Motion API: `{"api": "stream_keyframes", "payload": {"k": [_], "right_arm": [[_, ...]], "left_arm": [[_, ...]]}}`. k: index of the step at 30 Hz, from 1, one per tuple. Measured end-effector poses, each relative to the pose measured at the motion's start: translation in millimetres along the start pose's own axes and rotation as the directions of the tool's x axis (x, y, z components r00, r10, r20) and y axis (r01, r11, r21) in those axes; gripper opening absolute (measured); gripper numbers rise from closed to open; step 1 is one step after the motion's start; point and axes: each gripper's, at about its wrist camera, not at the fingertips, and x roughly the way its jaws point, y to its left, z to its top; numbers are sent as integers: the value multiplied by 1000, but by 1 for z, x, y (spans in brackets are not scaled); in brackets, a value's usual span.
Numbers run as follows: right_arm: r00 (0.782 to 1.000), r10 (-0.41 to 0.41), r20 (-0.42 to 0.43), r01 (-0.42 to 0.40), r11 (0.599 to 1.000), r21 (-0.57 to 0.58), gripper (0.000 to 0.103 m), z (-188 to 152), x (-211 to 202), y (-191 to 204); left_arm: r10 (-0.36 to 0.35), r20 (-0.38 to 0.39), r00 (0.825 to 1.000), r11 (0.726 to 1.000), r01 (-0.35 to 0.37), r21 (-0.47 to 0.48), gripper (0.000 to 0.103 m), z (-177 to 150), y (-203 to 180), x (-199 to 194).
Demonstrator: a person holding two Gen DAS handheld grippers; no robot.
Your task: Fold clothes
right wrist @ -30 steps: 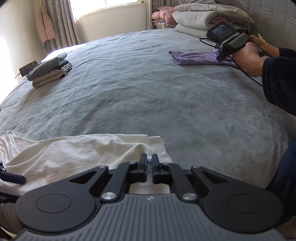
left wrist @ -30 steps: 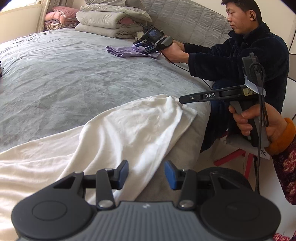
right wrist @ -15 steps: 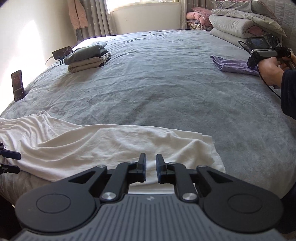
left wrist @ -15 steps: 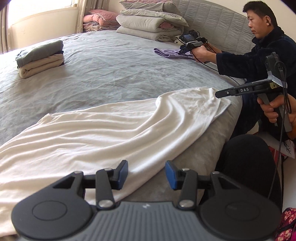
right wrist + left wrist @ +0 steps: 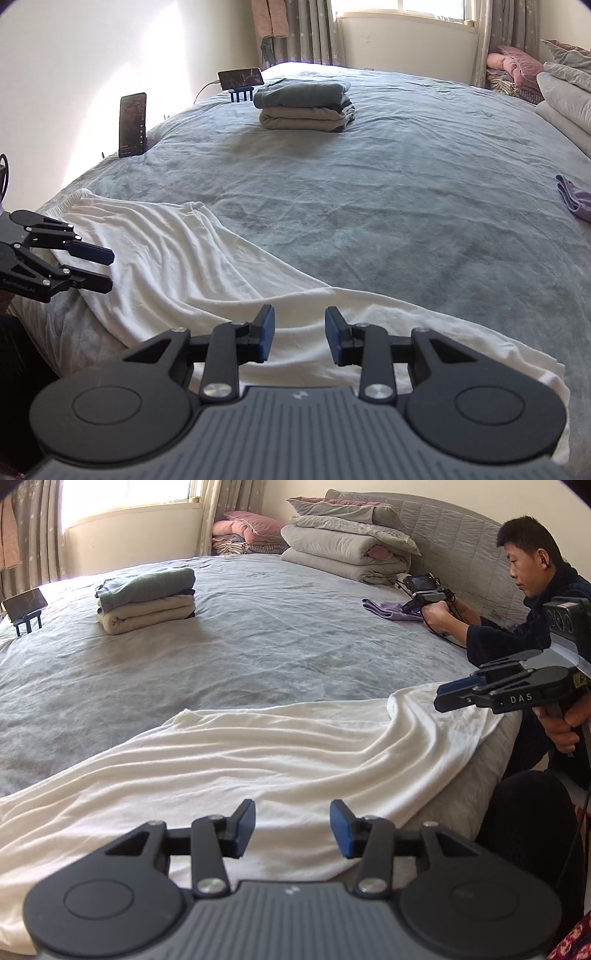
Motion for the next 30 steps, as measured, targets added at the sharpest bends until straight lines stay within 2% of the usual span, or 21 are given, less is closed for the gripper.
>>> {"api": "stream_keyframes", "payload": {"k": [7,10,15,18,19,22,24,26,27,28,30], "right_arm": [[994,81,-70,-84,996,-37,34,22,47,12],[989,110,-98,-114,993,-36,33,25,60,12],[981,144,-132,-153,986,-61,32,27,74,16],[976,161,-145,-173,982,-79,31,27,78,17],[975,164,-147,-178,981,-83,31,27,78,18],[973,175,-153,-190,978,-89,29,26,76,18],[969,195,-152,-208,975,-78,29,27,73,17],[967,205,-151,-218,973,-74,28,27,72,17],[968,198,-153,-212,974,-82,23,26,72,18],[971,185,-155,-200,976,-89,12,26,74,20],[971,179,-156,-196,976,-99,6,26,75,22]], "left_arm": [[106,19,994,993,-105,-55,45,33,38,31],[121,13,993,990,-120,-78,44,44,53,48],[131,-5,991,991,-131,-35,44,52,68,78],[114,-8,993,993,-114,-38,44,52,75,87],[103,-4,995,994,-103,-43,42,51,77,89],[41,15,999,997,-40,-68,17,50,80,88],[29,26,999,997,-27,-77,9,48,80,87],[28,37,999,995,-25,-93,5,46,81,86],[28,43,999,994,-23,-106,5,46,83,86],[25,49,998,993,-19,-120,5,45,84,86],[20,59,998,989,-11,-149,5,44,87,85]]}}
